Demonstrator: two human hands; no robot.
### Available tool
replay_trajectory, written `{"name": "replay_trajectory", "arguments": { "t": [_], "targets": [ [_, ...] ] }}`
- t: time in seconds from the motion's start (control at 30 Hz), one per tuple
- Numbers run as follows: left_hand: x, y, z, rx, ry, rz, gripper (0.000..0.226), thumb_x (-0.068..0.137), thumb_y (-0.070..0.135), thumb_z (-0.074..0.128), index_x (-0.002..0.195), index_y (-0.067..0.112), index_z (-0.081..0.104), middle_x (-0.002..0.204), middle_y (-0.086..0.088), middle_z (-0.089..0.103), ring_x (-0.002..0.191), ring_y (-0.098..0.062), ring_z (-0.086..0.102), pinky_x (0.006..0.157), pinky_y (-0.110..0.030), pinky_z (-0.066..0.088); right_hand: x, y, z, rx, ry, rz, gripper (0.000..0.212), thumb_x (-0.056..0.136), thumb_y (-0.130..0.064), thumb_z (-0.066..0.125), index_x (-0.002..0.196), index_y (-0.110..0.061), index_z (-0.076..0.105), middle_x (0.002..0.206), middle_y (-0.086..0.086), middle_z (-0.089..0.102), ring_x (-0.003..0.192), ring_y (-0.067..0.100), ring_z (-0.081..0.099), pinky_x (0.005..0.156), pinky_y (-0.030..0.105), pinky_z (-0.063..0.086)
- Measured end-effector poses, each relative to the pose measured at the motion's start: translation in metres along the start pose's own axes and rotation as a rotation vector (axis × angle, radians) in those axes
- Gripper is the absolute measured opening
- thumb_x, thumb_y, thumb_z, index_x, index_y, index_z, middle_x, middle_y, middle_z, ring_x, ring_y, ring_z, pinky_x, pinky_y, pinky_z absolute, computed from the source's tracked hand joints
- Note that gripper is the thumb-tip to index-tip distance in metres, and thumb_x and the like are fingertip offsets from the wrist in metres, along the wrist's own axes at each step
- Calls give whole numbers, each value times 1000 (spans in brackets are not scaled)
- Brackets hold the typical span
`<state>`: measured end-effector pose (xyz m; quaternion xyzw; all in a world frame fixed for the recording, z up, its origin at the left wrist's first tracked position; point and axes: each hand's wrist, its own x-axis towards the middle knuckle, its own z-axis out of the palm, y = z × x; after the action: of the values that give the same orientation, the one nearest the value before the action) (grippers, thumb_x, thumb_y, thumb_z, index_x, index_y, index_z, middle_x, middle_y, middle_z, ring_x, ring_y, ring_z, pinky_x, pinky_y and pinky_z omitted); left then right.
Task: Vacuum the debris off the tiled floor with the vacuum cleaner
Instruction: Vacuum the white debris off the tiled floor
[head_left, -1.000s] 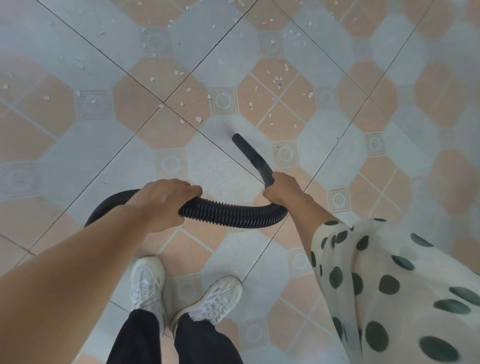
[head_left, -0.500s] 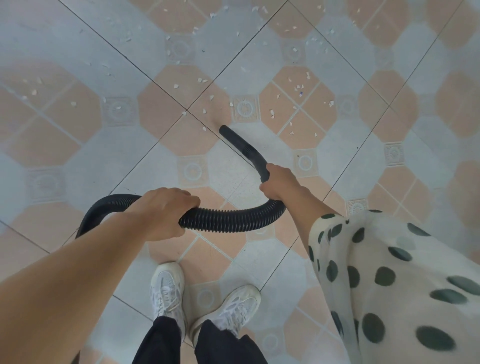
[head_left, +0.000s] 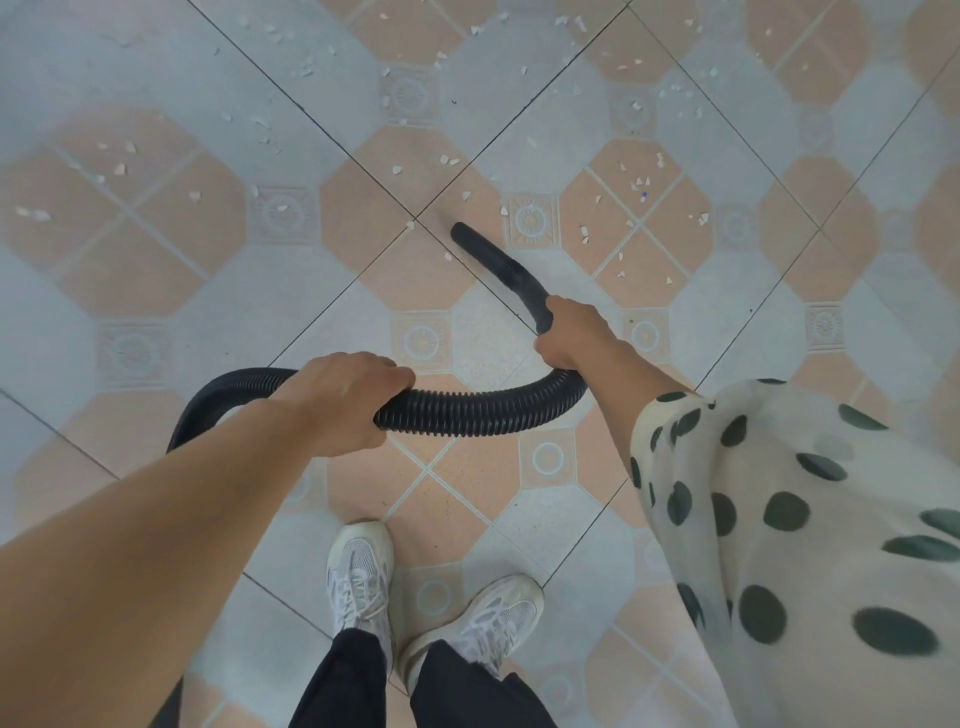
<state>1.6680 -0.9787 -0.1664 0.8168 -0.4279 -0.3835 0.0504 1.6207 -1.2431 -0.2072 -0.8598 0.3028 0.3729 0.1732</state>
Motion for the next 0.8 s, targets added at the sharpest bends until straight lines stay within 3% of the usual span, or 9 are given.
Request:
{"name": "replay_trajectory", "arguments": {
  "t": [0.3,0.47,0.7,0.8],
  "targets": [
    [-12,12,13,-4,-67,66,20,78,20,55,91,28,42,84,9,46,86,-18,55,65,-28,37,-36,4,14,-101,-74,23,39,91,-14,53,128,-14,42,111,12,55,88,29,55,66,33,43],
    [-21,-19,9,-3,-33,-9,19,77,21,54,90,29,42,83,9,46,85,-17,54,66,-28,40,-18,-37,8,-102,-5,8,43,90,-13,53,132,-14,42,116,13,53,87,27,51,65,34,40],
    [-19,-48,-9,25,3,-88,21,81,20,57,97,26,44,88,8,47,86,-17,49,62,-28,32,5,-74,-1,-67,59,15,48,91,-12,54,138,-13,42,122,14,54,97,28,54,71,33,42],
    [-17,-49,-9,17,13,-84,22,81,19,57,100,24,46,89,8,48,86,-16,49,63,-27,33,9,-76,-3,-81,64,47,50,91,-13,55,139,-12,40,124,15,53,90,27,50,68,33,42]
  ]
}}
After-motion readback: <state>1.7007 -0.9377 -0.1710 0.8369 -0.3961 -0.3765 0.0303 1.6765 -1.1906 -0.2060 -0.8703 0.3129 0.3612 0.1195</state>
